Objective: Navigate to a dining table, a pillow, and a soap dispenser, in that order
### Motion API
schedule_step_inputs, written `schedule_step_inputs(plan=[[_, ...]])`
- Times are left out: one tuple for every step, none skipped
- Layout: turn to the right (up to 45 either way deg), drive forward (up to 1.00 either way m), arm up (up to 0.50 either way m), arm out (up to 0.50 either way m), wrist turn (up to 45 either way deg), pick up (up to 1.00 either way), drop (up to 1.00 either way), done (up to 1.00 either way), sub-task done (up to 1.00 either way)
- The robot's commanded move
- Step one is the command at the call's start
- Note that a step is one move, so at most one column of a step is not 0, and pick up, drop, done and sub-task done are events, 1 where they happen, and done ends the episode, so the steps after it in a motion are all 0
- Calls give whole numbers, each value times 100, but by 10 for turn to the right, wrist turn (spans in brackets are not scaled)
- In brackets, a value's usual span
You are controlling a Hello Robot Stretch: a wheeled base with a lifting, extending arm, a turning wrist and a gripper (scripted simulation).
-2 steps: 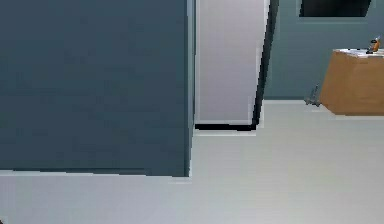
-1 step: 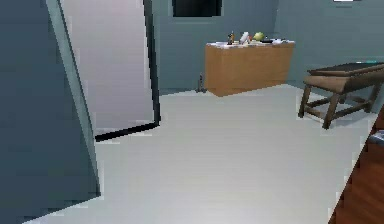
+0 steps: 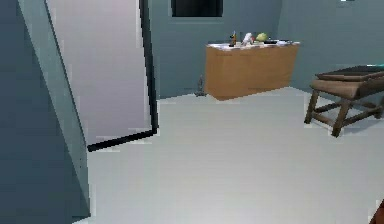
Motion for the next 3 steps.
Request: schedule_step_inputs(plan=[[120,0,0,0,0,0,0,0,0],[0,100,0,0,0,0,0,0,0],[30,0,0,0,0,0,0,0,0]])
